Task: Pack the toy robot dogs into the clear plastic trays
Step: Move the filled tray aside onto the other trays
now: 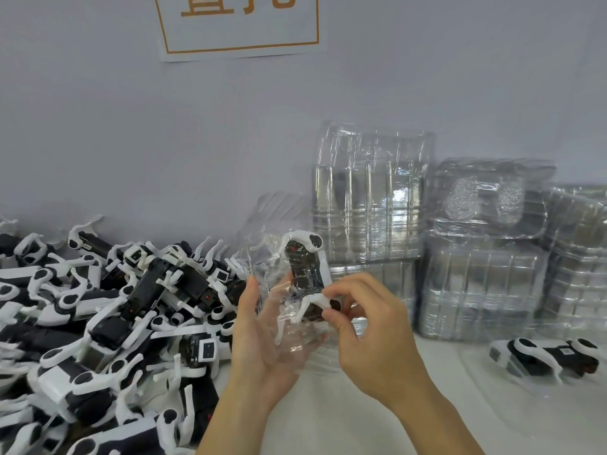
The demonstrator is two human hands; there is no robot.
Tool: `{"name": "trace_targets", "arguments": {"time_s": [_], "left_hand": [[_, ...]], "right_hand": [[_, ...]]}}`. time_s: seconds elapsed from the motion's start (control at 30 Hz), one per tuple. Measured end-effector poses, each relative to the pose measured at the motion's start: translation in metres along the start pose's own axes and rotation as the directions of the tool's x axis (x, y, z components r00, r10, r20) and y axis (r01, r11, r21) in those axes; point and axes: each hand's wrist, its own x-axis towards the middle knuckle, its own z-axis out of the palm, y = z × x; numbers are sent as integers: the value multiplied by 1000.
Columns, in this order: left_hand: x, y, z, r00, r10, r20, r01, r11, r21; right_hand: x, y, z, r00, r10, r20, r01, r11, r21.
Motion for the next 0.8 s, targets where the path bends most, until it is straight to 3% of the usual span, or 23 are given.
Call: {"name": "trace_targets", "arguments": {"time_s": [0.43, 0.5, 0.63, 0.8], "left_hand": [[-4, -1, 0, 999, 36, -37, -31, 993, 112], [-5, -1, 2, 999, 30, -42, -23, 987, 157], [-6, -4, 5, 997, 17, -75, -1, 977, 212], [-5, -8, 8, 999, 20, -30, -12, 964, 265]], "right_hand": [[5, 2, -24, 978, 92, 187, -84, 995, -49], [8, 1, -27, 985, 89, 150, -83, 995, -47], [14, -5, -25, 995, 84, -57, -84, 996, 7], [17, -9, -20, 984, 35, -175, -49, 996, -76]]}}
